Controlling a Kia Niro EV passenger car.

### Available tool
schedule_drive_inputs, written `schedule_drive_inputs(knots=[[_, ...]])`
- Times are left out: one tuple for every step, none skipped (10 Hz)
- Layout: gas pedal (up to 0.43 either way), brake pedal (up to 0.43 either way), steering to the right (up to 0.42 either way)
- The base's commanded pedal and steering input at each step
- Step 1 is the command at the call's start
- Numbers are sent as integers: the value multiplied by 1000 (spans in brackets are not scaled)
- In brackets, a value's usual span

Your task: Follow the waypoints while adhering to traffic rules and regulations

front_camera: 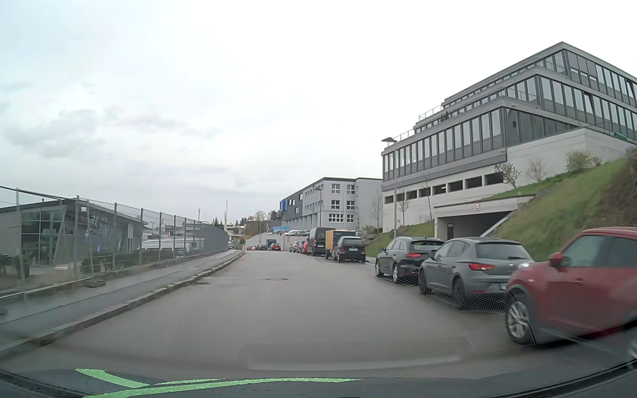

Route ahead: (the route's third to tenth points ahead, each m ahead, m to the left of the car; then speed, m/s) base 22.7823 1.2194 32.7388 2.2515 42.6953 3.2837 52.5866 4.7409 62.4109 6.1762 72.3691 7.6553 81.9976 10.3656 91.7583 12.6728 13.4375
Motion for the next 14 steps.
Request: schedule_drive_inputs(knots=[[118,0,-18],[118,0,-18],[110,0,-18],[110,0,-18],[110,0,-18],[110,0,-18],[98,0,-18],[98,0,-18],[98,0,-18],[98,0,-18],[87,0,-18],[79,0,-18],[79,0,-18],[79,0,-17]])
